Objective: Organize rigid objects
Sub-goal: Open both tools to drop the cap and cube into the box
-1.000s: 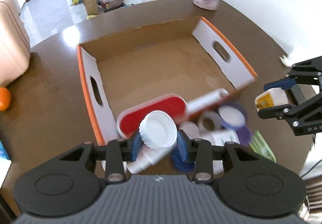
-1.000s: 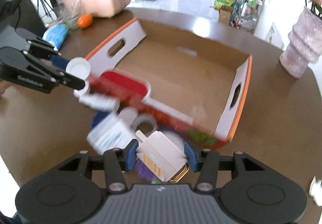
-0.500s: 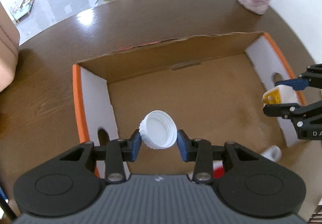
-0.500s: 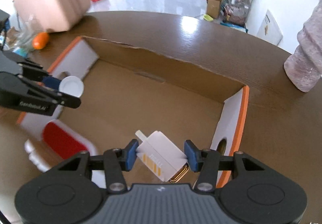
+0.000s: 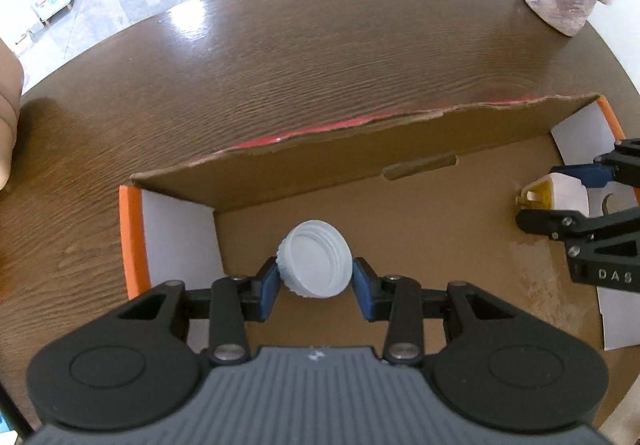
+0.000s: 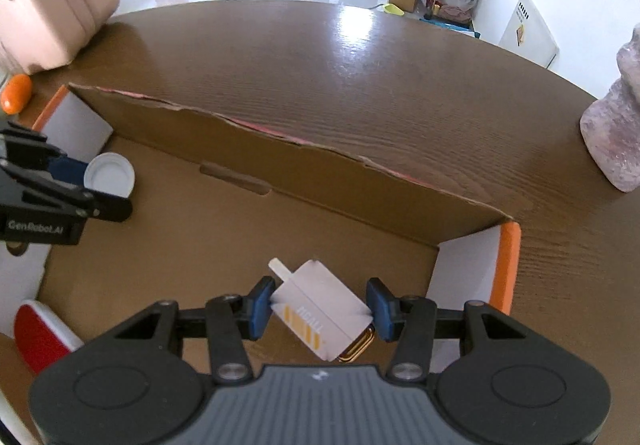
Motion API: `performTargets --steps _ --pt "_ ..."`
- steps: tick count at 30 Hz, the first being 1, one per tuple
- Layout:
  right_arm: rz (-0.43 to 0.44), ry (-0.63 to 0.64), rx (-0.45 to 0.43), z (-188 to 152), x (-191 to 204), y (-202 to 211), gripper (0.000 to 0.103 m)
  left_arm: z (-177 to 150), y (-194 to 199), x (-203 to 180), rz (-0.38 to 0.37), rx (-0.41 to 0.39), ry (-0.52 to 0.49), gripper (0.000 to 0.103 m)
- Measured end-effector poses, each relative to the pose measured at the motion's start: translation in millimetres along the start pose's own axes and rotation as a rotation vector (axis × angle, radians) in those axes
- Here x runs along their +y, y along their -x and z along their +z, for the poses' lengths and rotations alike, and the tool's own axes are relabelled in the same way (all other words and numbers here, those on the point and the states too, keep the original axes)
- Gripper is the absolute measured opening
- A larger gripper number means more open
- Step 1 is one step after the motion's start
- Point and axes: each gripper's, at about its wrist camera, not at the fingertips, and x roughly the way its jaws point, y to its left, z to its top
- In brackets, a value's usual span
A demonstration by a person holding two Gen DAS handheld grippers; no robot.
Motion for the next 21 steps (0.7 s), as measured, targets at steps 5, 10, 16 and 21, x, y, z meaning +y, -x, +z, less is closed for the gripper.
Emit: performTargets --steps 5,10,16,21 --pt "-0.005 -0.016 0.0 2.2 -2.9 0.4 0.049 4.4 -0.5 0.2 0.011 0.006 0.023 0.044" --pt "-0.021 -0.026 -0.016 -2.6 -1.1 14.0 0.05 -6.6 14.8 -3.9 0.001 0.002 0.017 0.049" --pt "-0.031 -0.033 -0.026 -21.8 4.6 41.4 0.051 -30.9 41.6 -10.9 -0.005 -0.001 0.019 0.051" --pt "-0.031 -0.027 -0.034 -52.2 15.5 69.4 0.052 -63.6 69.3 -19.4 -0.003 -0.018 0.008 0.052"
